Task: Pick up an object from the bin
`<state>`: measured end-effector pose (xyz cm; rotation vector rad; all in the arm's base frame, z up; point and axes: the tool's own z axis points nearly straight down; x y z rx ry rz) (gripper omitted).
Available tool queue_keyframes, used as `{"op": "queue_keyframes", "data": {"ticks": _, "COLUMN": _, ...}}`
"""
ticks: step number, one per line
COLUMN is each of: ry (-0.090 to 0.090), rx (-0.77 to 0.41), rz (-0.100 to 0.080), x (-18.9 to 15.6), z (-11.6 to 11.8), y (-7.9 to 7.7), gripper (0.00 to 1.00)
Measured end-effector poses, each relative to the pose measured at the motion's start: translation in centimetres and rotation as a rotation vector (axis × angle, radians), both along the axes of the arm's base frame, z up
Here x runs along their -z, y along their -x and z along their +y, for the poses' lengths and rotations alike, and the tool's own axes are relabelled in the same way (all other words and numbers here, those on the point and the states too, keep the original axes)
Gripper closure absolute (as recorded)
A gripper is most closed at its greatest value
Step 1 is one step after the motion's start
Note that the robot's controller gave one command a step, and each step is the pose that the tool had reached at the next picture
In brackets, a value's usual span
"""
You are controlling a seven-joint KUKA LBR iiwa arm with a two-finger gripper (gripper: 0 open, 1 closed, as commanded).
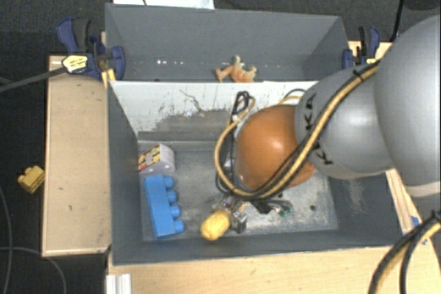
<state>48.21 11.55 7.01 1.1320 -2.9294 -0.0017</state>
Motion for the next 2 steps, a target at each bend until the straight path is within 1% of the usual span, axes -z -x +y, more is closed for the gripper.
{"op": "queue_keyframes", "data": {"ticks": 2, "ry": 0.0, "rx": 0.004, "rz": 0.0, "x": -0.01, "z": 0.0, "y": 0.0, "gripper": 1.0}}
